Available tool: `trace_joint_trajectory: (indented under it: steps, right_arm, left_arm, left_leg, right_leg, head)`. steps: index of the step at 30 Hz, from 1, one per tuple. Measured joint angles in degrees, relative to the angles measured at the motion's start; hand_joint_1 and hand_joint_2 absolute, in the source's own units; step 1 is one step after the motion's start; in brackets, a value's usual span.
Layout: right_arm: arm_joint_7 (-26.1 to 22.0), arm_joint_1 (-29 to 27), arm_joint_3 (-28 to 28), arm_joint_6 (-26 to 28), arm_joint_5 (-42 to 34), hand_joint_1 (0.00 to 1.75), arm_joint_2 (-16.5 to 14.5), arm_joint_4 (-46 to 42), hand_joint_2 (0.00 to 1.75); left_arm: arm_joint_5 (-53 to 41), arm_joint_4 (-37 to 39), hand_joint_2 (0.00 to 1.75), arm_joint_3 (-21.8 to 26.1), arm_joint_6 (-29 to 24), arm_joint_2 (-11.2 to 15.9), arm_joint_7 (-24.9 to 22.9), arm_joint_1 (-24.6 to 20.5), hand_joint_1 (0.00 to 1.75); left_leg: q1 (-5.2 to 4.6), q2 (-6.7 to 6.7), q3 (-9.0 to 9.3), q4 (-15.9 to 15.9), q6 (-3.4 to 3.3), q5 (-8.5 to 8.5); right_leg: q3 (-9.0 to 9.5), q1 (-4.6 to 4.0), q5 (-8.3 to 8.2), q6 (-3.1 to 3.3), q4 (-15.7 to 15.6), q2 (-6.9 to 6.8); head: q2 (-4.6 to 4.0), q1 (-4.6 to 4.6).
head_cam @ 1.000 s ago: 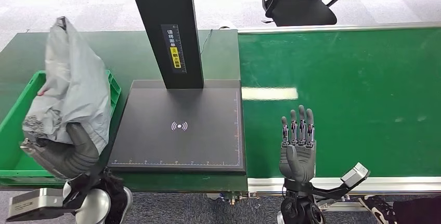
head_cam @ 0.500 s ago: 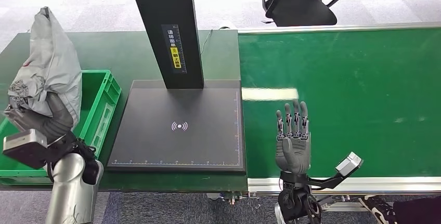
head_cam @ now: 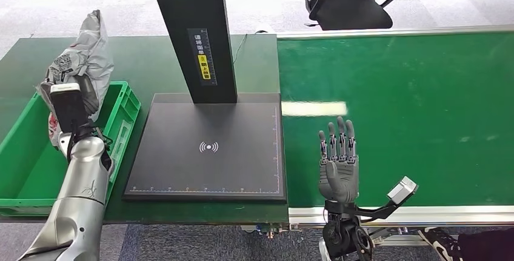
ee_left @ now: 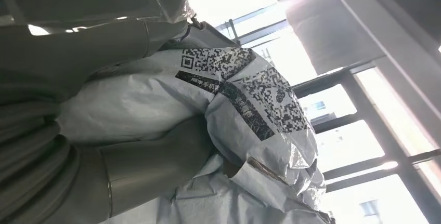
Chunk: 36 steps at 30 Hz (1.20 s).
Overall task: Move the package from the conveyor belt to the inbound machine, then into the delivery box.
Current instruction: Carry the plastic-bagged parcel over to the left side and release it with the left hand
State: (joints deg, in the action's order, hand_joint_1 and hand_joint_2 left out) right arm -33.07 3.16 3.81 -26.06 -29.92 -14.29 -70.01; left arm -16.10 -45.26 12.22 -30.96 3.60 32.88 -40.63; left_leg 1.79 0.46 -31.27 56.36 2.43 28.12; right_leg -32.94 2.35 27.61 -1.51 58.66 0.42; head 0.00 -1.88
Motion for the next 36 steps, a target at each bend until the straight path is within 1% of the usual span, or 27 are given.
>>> trace_joint_trajectory:
  steps: [1,3,7,10,18,22,25,27,28,30,32,34,36]
  right_arm:
    - [0.0,0.0,-0.1,-0.1,0.0,0.00,0.0,0.1,1.75]
    - [0.1,0.1,-0.2,-0.2,0.1,0.00,0.0,0.3,1.75]
    - [0.1,0.5,-0.3,-0.4,0.4,0.00,0.0,1.0,1.75]
    - [0.1,0.6,-0.5,-0.4,0.6,0.00,0.0,1.3,1.75]
    - [-0.3,1.0,-0.7,-0.4,0.9,0.00,0.0,2.3,1.75]
    - [-0.5,1.4,-1.0,-0.3,0.9,0.00,0.0,2.9,1.75]
    - [-0.6,1.5,-1.1,-0.1,1.0,0.00,0.0,3.2,1.75]
    - [-1.1,1.5,-1.2,0.9,1.8,0.00,0.0,3.3,1.75]
    - [-1.8,1.5,-1.2,2.4,3.6,0.00,0.0,3.3,1.75]
    - [-4.2,1.4,-0.9,7.7,10.9,0.00,0.0,2.8,1.75]
    - [-6.2,1.2,-0.1,13.9,20.6,0.00,0.1,1.6,1.75]
    - [-6.7,1.2,1.6,18.2,28.3,0.00,0.1,0.6,1.75]
    - [-6.9,1.1,3.5,21.4,33.7,0.00,0.1,0.1,1.75]
  left_arm:
    - [-0.3,1.1,1.75,0.0,0.0,0.2,-0.3,-0.3,0.02]
    - [-1.2,2.8,1.75,0.0,0.2,0.4,-1.2,-0.8,0.00]
    - [-3.4,5.7,1.75,-0.1,0.6,1.0,-3.6,-1.4,0.00]
    - [-4.1,6.8,1.75,-0.4,0.9,1.2,-4.2,-1.5,0.00]
    - [-5.3,7.6,1.75,-1.4,1.1,1.2,-4.0,-0.9,0.00]
    - [-3.6,5.4,1.75,-1.5,1.1,0.9,-1.9,1.2,0.00]
    - [1.3,-0.9,1.75,-1.5,1.1,0.0,2.0,5.5,0.00]
    - [5.4,-7.8,1.75,-2.0,1.0,-1.1,4.2,10.3,0.00]
    - [7.3,-11.8,1.75,-2.5,1.2,-1.7,4.9,13.2,0.00]
    - [10.1,-20.0,1.75,-4.3,1.9,-3.3,5.5,19.7,0.00]
    - [10.9,-27.2,1.75,-6.9,4.0,-4.9,5.5,25.9,0.00]
    - [10.8,-32.2,1.75,-10.3,7.2,-6.2,5.3,30.9,0.00]
    - [11.2,-34.8,1.75,-13.6,11.3,-7.2,5.2,34.3,0.00]
  left_leg:
    - [0.00,0.00,0.00,0.0,0.00,0.00]
    - [0.00,-0.01,0.00,0.0,0.00,0.00]
    - [0.00,0.00,0.00,0.0,0.00,0.00]
    - [0.00,-0.01,0.00,0.0,0.00,0.00]
    - [0.00,0.00,-0.01,0.0,0.00,0.00]
    - [0.00,0.02,0.00,0.0,0.00,0.00]
    - [-0.01,0.09,0.00,0.0,0.01,0.02]
    - [-0.01,0.15,0.00,0.0,0.02,0.06]
    - [-0.02,0.19,0.00,0.0,0.02,0.09]
    - [-0.02,0.23,-0.02,0.0,0.00,0.15]
    - [-0.03,0.22,-0.05,0.0,-0.01,0.19]
    - [-0.04,0.22,-0.06,0.0,-0.01,0.21]
    - [-0.04,0.21,-0.07,0.0,-0.02,0.22]
  right_leg:
    - [0.00,0.00,0.00,0.00,0.0,0.00]
    - [0.00,0.00,0.00,0.00,0.0,0.00]
    - [-0.01,0.00,0.00,0.00,0.0,0.01]
    - [-0.01,0.00,0.00,0.00,0.0,0.01]
    - [-0.01,0.00,0.00,0.00,0.0,0.01]
    - [-0.01,0.00,0.00,0.00,0.0,0.02]
    - [-0.02,0.00,0.00,0.00,0.0,0.05]
    - [-0.03,0.01,0.01,0.00,0.0,0.10]
    - [-0.05,0.01,0.01,0.00,0.0,0.14]
    - [-0.09,0.02,0.03,-0.01,-0.1,0.21]
    - [-0.11,0.03,0.05,-0.03,-0.1,0.22]
    - [-0.12,0.04,0.06,-0.05,-0.1,0.21]
    - [-0.10,0.04,0.06,-0.05,-0.1,0.20]
  head:
    - [0.00,0.00]
    - [0.00,0.01]
    - [0.00,0.01]
    - [0.00,0.00]
    - [0.00,0.00]
    - [0.00,0.00]
    - [0.00,0.01]
    - [0.00,0.00]
    - [0.00,0.00]
    - [0.00,0.00]
    - [0.00,0.00]
    - [0.00,0.00]
    - [0.00,0.00]
